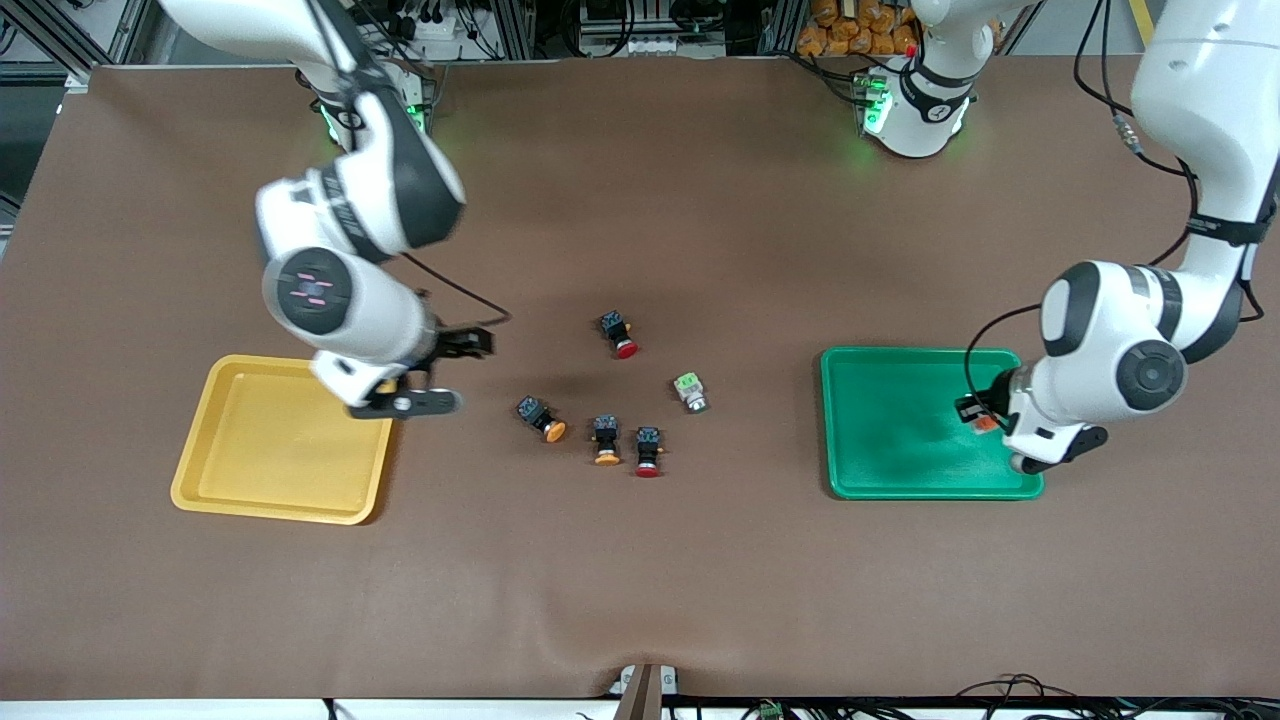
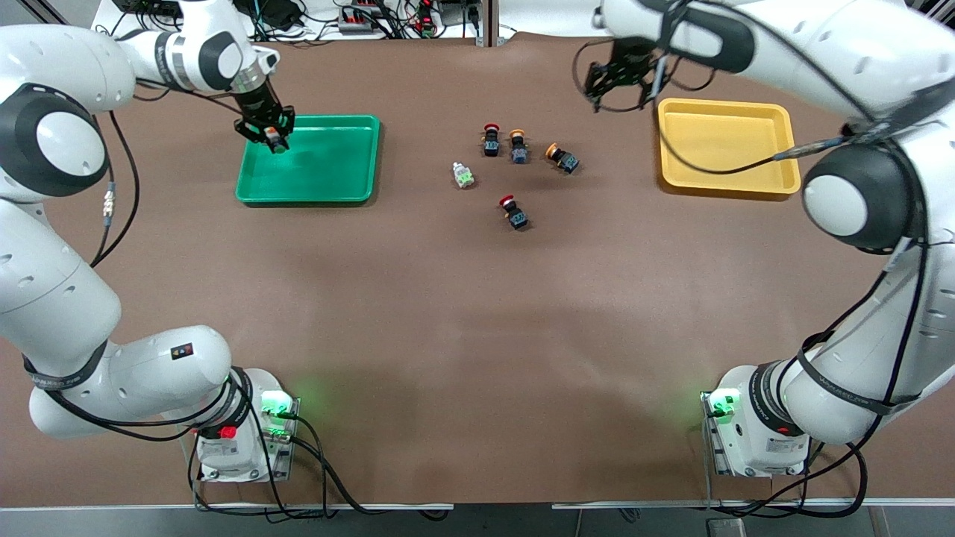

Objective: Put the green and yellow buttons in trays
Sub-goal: 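Open the left gripper over the green tray while the right gripper grasps yellow button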

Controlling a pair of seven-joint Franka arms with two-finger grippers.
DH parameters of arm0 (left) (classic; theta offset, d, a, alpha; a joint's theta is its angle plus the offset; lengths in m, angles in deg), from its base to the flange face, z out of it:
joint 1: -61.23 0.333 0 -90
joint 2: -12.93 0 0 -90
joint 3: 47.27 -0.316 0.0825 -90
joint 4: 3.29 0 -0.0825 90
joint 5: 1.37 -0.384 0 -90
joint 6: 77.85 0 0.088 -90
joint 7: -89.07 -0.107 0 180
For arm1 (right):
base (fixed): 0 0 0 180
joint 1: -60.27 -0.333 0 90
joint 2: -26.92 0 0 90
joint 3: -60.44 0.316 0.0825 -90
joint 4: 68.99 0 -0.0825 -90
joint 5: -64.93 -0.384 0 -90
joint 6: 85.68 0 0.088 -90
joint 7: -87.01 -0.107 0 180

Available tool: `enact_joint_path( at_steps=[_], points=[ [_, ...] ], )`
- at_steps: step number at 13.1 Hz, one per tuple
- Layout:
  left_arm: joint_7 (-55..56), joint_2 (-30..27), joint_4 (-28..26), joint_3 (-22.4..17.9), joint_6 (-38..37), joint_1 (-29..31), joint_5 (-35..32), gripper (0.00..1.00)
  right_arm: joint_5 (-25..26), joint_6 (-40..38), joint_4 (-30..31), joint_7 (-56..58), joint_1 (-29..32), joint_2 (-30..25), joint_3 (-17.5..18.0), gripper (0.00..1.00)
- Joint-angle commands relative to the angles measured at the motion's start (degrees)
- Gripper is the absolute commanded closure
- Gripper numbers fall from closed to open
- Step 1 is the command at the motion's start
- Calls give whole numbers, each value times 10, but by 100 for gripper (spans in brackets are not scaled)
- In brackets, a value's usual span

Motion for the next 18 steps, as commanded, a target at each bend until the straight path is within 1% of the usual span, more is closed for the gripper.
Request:
enact_joint_path(
  at_steps=[1,2,3,4,5,6,7,8,9,10,11,12,13,15,16,17,18],
  points=[
    [-26,15,4,8,8,12,-14,100,-12,52,-31,-64,-30,32,-7,0],
    [-36,16,5,8,7,17,-14,84,-10,85,-29,-87,-49,49,-7,0],
    [-48,19,8,8,8,24,-14,27,-11,123,-32,-83,-43,77,-7,0],
    [-53,18,9,9,7,25,-14,0,-13,156,-32,-70,-48,91,-6,0],
    [-53,15,10,9,7,25,-14,0,-18,170,-34,-72,-52,117,-5,0],
    [-53,13,11,9,5,25,-14,0,-40,175,-51,-75,-58,134,-1,0],
    [-51,9,12,12,3,24,-11,0,-83,187,-58,-66,-54,155,-1,0],
    [-46,0,15,17,1,18,-6,0,-120,218,-58,-54,-58,163,0,0],
    [-38,-5,15,35,0,16,-2,0,-130,271,-57,-14,-67,175,1,0],
    [-13,-4,15,58,0,15,3,0,-125,317,-56,20,-87,190,1,0],
    [26,-3,16,77,0,11,3,0,-120,342,-56,29,-94,208,1,0],
    [68,-1,22,99,0,5,3,0,-120,346,-60,29,-98,220,0,0],
    [117,1,29,112,1,-8,3,0,-120,346,-73,26,-97,231,0,0],
    [201,10,46,114,0,-60,4,0,-121,346,-86,23,-97,245,0,0],
    [240,15,58,114,1,-83,5,0,-121,346,-87,19,-98,249,0,4],
    [274,27,74,114,1,-105,7,0,-121,346,-89,18,-99,254,0,18],
    [302,36,87,114,1,-124,9,0,-120,347,-94,18,-98,258,0,20]
  ],
)
